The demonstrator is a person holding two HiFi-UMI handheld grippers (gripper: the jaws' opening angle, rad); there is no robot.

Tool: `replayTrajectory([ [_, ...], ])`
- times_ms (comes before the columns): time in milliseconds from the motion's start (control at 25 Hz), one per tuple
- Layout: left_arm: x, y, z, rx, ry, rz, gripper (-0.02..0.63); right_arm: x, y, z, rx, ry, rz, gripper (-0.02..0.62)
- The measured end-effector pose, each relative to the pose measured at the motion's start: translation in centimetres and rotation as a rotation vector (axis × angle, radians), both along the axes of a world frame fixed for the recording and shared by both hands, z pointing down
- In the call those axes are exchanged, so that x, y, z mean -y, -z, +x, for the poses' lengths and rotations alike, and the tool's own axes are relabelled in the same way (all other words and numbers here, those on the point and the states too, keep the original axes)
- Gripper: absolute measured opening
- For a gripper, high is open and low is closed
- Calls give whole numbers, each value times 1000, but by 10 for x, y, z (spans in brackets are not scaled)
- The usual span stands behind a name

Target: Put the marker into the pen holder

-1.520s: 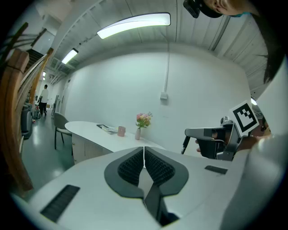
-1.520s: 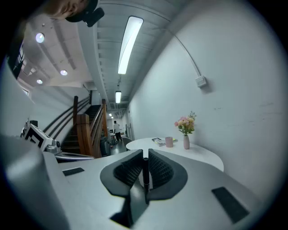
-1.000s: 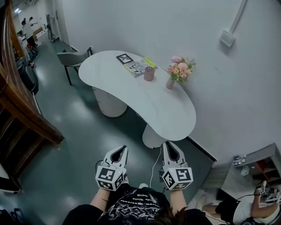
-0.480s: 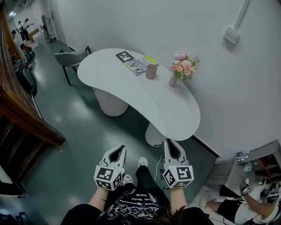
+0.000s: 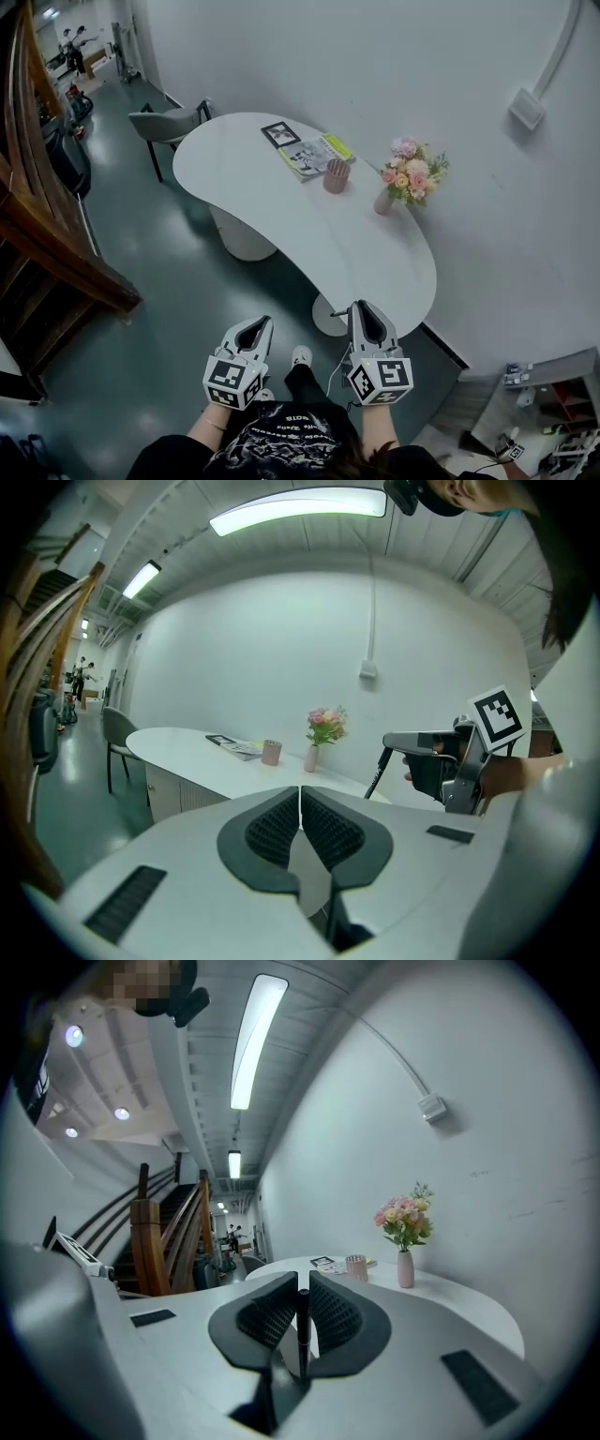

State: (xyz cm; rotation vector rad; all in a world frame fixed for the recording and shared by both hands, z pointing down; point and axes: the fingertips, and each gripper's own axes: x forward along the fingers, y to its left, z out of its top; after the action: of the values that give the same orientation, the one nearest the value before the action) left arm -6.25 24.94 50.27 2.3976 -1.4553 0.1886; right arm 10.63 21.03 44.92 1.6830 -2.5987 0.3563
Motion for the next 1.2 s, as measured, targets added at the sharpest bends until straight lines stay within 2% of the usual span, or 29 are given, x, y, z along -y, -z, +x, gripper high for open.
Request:
replayTrajectory([
  [320,76,6,23,-8,24,15,26,82,0,8,-27,63,6,60],
  [640,134,7,43,-5,48,16,26,142,6,22,-3,110,26,60],
  [1200,178,0,76,-38,49,3,26,189,14,37,15,134,49,60],
])
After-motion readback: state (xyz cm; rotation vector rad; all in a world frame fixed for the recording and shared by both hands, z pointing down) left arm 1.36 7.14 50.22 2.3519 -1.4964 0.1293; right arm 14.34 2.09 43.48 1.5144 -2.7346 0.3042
